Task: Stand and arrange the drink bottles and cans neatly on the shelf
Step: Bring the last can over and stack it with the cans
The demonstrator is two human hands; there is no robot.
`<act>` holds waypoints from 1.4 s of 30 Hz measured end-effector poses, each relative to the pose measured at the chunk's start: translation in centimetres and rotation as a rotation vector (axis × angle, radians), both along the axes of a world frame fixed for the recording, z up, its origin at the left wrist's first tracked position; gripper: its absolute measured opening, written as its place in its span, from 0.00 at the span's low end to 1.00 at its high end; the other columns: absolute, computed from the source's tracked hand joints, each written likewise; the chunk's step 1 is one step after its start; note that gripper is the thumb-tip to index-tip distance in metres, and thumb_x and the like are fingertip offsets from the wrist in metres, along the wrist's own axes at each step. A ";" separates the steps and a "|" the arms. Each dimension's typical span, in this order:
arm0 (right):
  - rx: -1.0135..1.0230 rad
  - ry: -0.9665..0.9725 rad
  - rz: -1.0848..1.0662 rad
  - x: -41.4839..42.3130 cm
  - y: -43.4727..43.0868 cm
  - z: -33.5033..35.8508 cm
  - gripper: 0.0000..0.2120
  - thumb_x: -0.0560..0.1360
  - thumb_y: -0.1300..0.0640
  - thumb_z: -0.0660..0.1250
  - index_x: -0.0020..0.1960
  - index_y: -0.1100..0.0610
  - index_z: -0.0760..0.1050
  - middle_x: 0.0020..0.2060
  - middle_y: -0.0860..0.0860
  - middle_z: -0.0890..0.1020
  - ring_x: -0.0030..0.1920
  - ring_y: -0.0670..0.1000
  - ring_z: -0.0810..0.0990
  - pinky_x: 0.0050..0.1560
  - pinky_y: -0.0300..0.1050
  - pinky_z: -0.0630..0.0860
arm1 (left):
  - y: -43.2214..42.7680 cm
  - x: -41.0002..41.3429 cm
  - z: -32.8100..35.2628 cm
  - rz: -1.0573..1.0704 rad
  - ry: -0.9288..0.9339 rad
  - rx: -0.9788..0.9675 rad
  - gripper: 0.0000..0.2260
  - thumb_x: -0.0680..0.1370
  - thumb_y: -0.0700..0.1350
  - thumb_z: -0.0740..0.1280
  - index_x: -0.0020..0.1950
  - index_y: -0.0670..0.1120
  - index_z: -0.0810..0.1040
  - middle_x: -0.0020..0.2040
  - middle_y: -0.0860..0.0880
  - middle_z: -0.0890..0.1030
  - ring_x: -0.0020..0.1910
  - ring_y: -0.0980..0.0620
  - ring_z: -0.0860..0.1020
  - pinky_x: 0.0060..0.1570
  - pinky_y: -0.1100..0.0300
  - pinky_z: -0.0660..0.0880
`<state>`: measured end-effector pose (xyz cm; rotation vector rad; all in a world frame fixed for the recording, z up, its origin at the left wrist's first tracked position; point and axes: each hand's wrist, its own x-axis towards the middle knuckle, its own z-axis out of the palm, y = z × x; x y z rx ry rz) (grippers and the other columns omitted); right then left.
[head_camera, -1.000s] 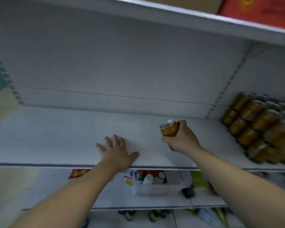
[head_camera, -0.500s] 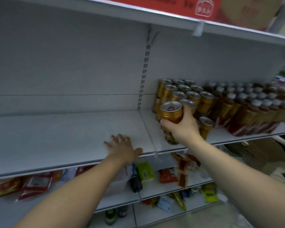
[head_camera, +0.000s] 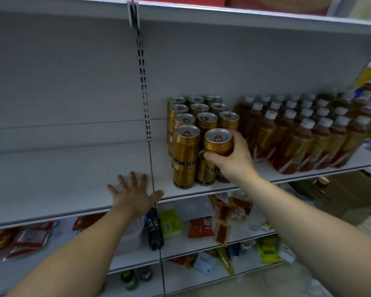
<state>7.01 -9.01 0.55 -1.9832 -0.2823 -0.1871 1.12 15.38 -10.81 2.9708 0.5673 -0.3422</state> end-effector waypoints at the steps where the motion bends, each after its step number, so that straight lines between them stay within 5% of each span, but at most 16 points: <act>1: 0.024 0.013 0.029 0.5 -0.1 0.1 0.28 0.67 0.55 0.79 0.57 0.41 0.66 0.54 0.42 0.74 0.57 0.45 0.74 0.57 0.42 0.69 | 0.0 0.1 0.0 0.001 0.004 -0.002 0.40 0.72 0.74 0.42 0.78 0.55 0.41 0.78 0.46 0.38 0.75 0.35 0.38 0.69 0.30 0.42; 4: 0.056 0.069 0.095 2.2 0.0 -0.6 0.28 0.67 0.56 0.79 0.58 0.39 0.67 0.54 0.38 0.76 0.59 0.45 0.75 0.58 0.41 0.70 | 0.0 0.1 -0.1 0.004 0.006 -0.005 0.40 0.72 0.74 0.42 0.78 0.55 0.41 0.78 0.46 0.38 0.75 0.35 0.37 0.69 0.31 0.41; 9: -0.097 0.018 0.089 3.4 0.2 -1.2 0.40 0.71 0.52 0.76 0.75 0.45 0.57 0.71 0.45 0.66 0.70 0.47 0.66 0.69 0.48 0.65 | 0.0 0.3 0.0 0.005 0.019 -0.005 0.39 0.73 0.73 0.43 0.78 0.55 0.41 0.78 0.46 0.37 0.75 0.36 0.37 0.69 0.31 0.41; 19: -0.327 -0.074 0.090 4.0 -0.5 -0.1 0.41 0.69 0.41 0.74 0.75 0.46 0.57 0.73 0.49 0.65 0.72 0.52 0.64 0.71 0.53 0.65 | -0.1 0.8 1.5 0.065 0.010 -0.146 0.41 0.72 0.73 0.51 0.78 0.54 0.43 0.79 0.47 0.42 0.76 0.40 0.40 0.70 0.33 0.41; 23: -0.370 -0.178 -0.061 4.9 -1.1 1.8 0.33 0.75 0.38 0.64 0.75 0.51 0.60 0.72 0.55 0.64 0.73 0.57 0.61 0.70 0.52 0.61 | -2.2 2.6 4.6 0.033 -0.364 -0.617 0.46 0.70 0.63 0.69 0.78 0.51 0.45 0.78 0.48 0.52 0.76 0.47 0.53 0.73 0.46 0.54; 28: -0.442 -0.020 -0.027 8.1 -1.4 3.3 0.37 0.74 0.31 0.58 0.77 0.47 0.57 0.77 0.55 0.56 0.77 0.59 0.53 0.74 0.55 0.55 | -7.0 5.2 7.2 -0.018 -0.517 -1.101 0.48 0.67 0.42 0.78 0.76 0.51 0.48 0.71 0.49 0.67 0.68 0.51 0.67 0.64 0.54 0.66; 35: -0.535 0.081 0.127 10.6 -1.1 2.5 0.40 0.72 0.29 0.59 0.77 0.49 0.58 0.78 0.54 0.51 0.77 0.60 0.50 0.74 0.57 0.55 | -9.1 5.7 6.0 0.171 -0.659 -1.111 0.38 0.67 0.41 0.77 0.70 0.50 0.59 0.61 0.49 0.75 0.60 0.48 0.75 0.63 0.43 0.72; 42: -0.598 0.034 0.219 12.8 -1.8 3.4 0.48 0.64 0.22 0.57 0.75 0.49 0.60 0.74 0.56 0.62 0.73 0.61 0.61 0.70 0.57 0.63 | -9.6 5.3 6.7 0.208 -0.637 -1.082 0.46 0.57 0.52 0.80 0.70 0.51 0.61 0.61 0.50 0.78 0.61 0.51 0.77 0.62 0.42 0.73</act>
